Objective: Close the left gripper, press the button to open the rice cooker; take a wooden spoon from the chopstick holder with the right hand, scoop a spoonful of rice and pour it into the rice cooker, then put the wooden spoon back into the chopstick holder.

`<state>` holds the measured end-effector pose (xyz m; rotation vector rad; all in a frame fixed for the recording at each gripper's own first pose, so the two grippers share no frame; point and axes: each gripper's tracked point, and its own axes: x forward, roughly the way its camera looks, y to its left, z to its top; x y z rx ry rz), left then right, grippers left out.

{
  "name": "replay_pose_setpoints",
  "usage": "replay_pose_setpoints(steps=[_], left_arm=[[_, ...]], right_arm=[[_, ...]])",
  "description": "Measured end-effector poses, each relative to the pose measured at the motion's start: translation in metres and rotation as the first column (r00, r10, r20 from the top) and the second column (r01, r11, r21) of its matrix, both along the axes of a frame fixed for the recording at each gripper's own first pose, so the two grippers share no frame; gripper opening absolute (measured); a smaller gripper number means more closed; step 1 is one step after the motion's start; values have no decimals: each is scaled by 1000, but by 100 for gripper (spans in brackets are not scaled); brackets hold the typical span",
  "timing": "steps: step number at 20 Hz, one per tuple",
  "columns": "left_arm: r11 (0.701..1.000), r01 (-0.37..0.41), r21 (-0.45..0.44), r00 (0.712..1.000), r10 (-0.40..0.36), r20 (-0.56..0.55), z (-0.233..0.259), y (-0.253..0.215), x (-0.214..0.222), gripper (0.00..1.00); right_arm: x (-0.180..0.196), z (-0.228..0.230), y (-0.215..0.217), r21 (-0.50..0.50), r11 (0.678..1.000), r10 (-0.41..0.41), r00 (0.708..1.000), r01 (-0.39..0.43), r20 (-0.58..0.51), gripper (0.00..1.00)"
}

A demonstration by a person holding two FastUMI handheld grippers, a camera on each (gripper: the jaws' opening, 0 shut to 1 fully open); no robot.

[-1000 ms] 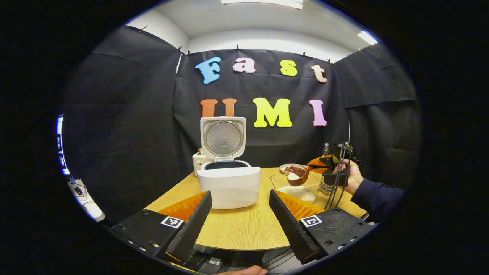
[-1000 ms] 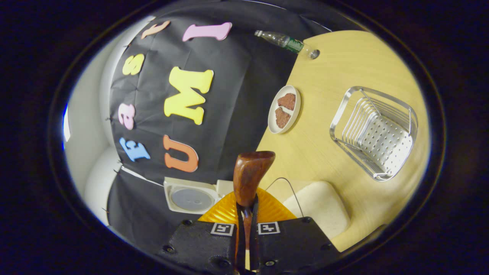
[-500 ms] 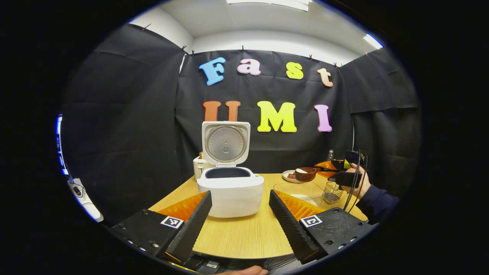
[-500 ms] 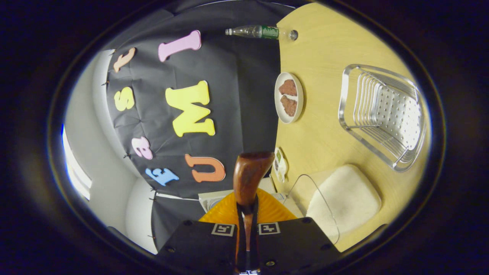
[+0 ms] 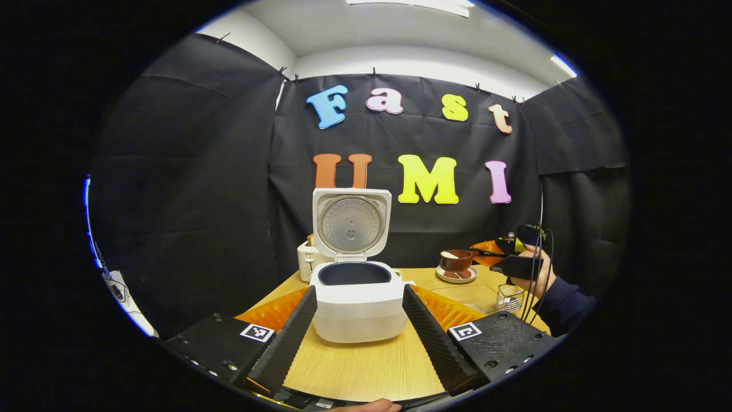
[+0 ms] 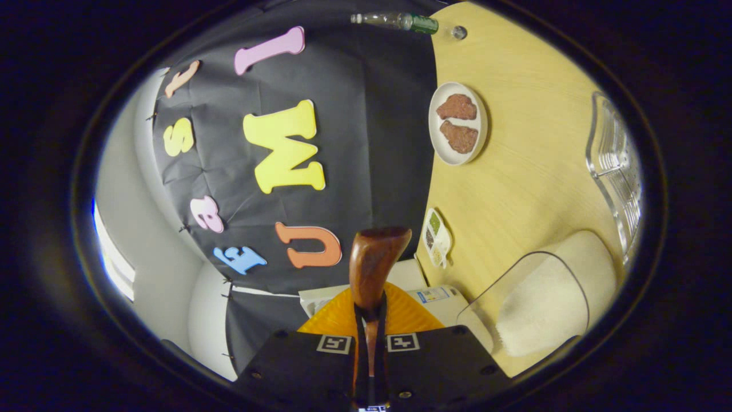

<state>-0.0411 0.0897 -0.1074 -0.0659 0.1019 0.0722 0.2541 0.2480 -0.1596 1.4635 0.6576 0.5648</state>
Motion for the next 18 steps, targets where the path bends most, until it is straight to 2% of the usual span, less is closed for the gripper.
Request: replay_pose_setpoints(steps=[7,12,16,18], left_arm=[[1000,-16,-23,1000,16,11,0,23,8,95],[999,-41,-13,999,41,6,-4,45,3,95],[998,-62,-28,998,62,-2,-8,58,-5,95],[997,-68,-35,998,67,-4,-10,64,-8,95]], right_arm=[[-9,47,58,-140,990,1,996,11,89,9],[-19,69,120,-245,969,63,979,-14,193,9],[-20,68,167,-395,918,131,957,-19,259,12],[-14,71,180,-474,880,159,937,8,311,9]])
